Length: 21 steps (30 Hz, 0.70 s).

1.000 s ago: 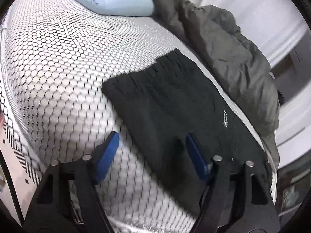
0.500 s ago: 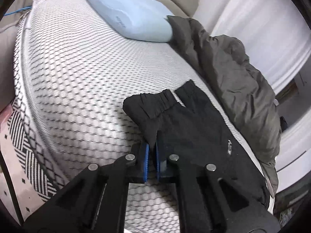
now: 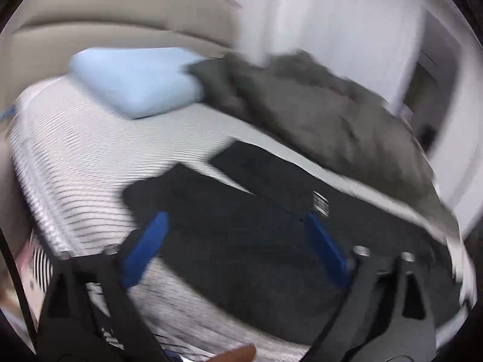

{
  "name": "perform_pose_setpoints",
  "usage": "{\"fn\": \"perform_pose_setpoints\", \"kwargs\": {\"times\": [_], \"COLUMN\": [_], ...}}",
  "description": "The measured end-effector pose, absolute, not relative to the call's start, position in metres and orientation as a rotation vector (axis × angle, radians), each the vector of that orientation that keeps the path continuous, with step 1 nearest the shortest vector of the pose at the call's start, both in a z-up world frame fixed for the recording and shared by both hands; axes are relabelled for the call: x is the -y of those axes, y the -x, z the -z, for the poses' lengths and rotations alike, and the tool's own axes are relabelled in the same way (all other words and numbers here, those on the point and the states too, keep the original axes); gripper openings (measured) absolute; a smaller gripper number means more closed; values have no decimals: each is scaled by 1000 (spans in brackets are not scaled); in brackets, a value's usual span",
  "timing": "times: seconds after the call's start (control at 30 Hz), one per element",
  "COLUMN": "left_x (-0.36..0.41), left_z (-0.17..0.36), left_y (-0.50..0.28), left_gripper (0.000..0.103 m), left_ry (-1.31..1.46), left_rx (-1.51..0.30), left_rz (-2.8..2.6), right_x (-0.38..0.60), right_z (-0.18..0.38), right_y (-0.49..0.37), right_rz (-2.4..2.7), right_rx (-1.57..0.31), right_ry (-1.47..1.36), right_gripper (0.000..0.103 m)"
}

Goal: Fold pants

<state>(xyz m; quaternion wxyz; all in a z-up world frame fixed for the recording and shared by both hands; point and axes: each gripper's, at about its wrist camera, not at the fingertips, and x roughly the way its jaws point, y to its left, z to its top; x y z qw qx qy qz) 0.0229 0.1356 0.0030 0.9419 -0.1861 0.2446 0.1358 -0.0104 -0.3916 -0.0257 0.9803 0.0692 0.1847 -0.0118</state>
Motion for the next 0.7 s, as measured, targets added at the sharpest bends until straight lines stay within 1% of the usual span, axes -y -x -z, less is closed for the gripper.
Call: {"fn": "perform_pose_setpoints", "kwargs": {"times": [0.1,0.2,0.33,0.4,0.47,0.53,0.63,0.67,0.7], "left_x": [-86,-46,-9,5,11,9,1,0,0], "left_z": [-3,6,21,32,41,52,59,60,60], "left_y": [-42,-57,-68,-74,-84,-98,-101,-99,-100], "left_gripper": [102,102,102,102,102,102,102,102,102], "left_ry": [297,243,157,141,137,137,143,143,142], "left_rx": [-542,-596,-664,-715,-757,-790,-820,-822,-820], "left_rz": [-131,29,87,82,71,53,30,26,20], "right_x": [422,469,533,557,579,592,607,609,610], "right_z": [17,17,31,43,57,67,74,73,72], "right_y": [17,19,16,9,-2,-18,-36,-43,-48], "right_rz": [59,129,209,206,184,156,143,141,147], "right_rx": [-369,-410,-510,-550,-582,-605,-601,-603,-617], "right_ry": [-170,-230,-365,-434,-520,-578,-651,-656,-647], "right_gripper": [103,103,103,100,83,82,67,58,52]}}
